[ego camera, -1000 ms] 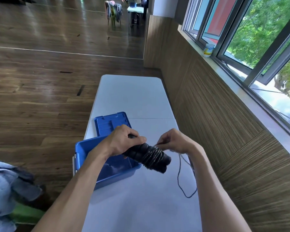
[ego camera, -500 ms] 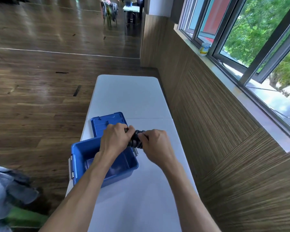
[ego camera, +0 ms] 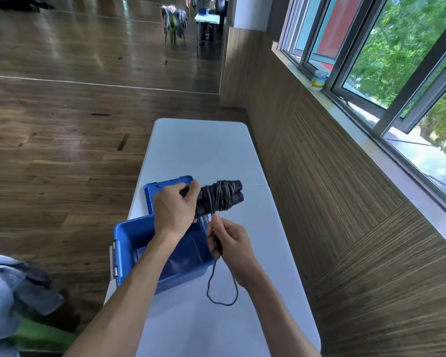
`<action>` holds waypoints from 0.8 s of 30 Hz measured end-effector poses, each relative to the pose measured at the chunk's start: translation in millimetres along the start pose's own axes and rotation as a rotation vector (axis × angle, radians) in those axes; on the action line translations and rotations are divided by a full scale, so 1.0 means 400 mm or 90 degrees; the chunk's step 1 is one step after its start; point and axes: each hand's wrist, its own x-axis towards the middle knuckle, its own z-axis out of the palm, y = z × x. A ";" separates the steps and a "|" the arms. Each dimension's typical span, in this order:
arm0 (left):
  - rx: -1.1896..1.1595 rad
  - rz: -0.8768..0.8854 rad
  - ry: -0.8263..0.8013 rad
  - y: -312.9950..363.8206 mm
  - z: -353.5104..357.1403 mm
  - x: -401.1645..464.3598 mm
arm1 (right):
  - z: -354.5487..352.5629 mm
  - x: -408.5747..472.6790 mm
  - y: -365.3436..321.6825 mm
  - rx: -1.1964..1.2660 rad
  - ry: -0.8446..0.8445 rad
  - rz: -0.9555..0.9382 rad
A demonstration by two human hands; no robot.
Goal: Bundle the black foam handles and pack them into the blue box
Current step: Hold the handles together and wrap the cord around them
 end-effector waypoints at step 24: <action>0.143 0.120 -0.396 -0.034 0.021 -0.046 | -0.173 0.130 -0.125 -0.727 -0.118 0.053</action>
